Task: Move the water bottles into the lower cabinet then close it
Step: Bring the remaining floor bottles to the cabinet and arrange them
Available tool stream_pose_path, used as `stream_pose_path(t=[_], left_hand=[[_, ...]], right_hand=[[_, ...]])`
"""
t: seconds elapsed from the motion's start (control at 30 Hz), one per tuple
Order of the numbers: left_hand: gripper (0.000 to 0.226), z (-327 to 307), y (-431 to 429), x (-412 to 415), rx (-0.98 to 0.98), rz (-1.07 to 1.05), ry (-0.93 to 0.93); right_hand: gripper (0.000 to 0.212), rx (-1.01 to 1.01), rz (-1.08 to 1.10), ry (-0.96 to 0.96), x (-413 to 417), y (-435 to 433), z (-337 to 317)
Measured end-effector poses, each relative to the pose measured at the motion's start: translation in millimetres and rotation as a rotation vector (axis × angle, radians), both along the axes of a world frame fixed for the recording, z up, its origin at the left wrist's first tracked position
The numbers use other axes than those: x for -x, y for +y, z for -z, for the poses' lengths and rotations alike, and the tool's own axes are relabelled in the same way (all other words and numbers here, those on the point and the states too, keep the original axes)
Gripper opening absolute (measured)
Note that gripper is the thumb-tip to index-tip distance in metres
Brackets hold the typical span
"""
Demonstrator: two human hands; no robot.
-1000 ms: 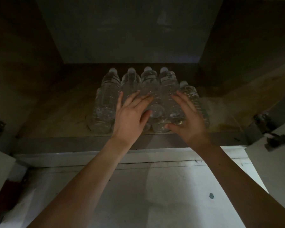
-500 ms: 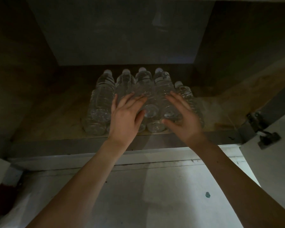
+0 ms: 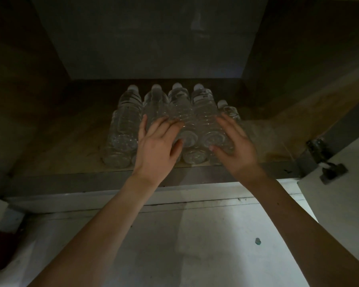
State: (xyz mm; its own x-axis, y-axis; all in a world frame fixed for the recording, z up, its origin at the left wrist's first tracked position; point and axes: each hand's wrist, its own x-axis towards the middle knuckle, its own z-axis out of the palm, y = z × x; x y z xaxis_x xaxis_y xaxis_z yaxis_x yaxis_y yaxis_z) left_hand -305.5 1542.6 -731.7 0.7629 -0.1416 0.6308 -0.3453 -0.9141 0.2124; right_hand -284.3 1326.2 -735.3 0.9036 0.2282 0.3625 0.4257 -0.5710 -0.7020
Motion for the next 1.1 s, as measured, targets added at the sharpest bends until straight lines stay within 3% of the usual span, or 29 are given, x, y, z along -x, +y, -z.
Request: stream_pose_path(t=[0.2, 0.47, 0.97, 1.1], left_hand=[[0.047, -6, -20, -4, -0.075, 0.086, 0.001], [0.035, -1, -29, -18, -0.073, 0.125, 0.004], [0.034, 1, -32, -18, -0.028, 0.094, 0.006], [0.035, -3, -35, -17, -0.043, 0.072, 0.036]], right_hand=[[0.087, 0.074, 0.118, 0.112, 2, -28, 19], [0.062, 0.111, 0.168, 0.095, -2, -37, 30], [0.059, 0.121, 0.196, 0.075, -5, -37, 28], [0.071, 0.136, 0.178, 0.117, -5, -36, 19]])
